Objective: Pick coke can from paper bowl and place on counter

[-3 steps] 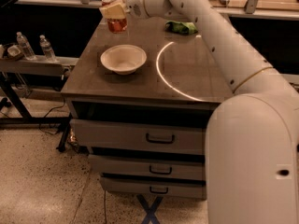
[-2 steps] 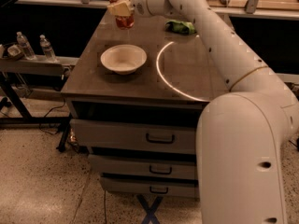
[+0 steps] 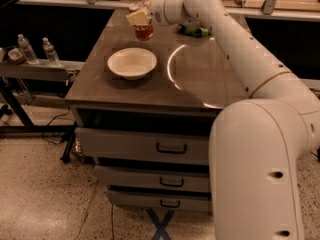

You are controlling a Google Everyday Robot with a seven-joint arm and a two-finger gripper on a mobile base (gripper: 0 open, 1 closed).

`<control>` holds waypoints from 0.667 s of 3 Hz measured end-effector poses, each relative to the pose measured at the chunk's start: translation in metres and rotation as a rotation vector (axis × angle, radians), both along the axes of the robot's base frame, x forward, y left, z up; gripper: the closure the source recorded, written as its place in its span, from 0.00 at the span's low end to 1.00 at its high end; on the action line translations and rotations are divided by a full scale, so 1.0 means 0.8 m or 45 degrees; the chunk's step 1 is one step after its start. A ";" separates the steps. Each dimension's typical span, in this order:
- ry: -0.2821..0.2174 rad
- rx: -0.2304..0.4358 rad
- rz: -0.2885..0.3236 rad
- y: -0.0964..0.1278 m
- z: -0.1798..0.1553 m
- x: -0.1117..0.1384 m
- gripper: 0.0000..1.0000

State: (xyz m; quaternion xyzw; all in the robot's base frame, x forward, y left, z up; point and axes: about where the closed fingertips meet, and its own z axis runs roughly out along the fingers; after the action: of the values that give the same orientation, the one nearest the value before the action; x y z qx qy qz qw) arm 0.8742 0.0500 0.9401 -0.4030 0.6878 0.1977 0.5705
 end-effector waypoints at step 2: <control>0.159 0.062 -0.033 -0.019 -0.050 0.004 0.30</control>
Offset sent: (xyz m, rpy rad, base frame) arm 0.0028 -0.0283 -0.0503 0.0736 0.1659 -0.0432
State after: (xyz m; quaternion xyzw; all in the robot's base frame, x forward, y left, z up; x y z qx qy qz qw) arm 0.8773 0.0345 0.8999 -0.3668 0.7222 0.2316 0.5388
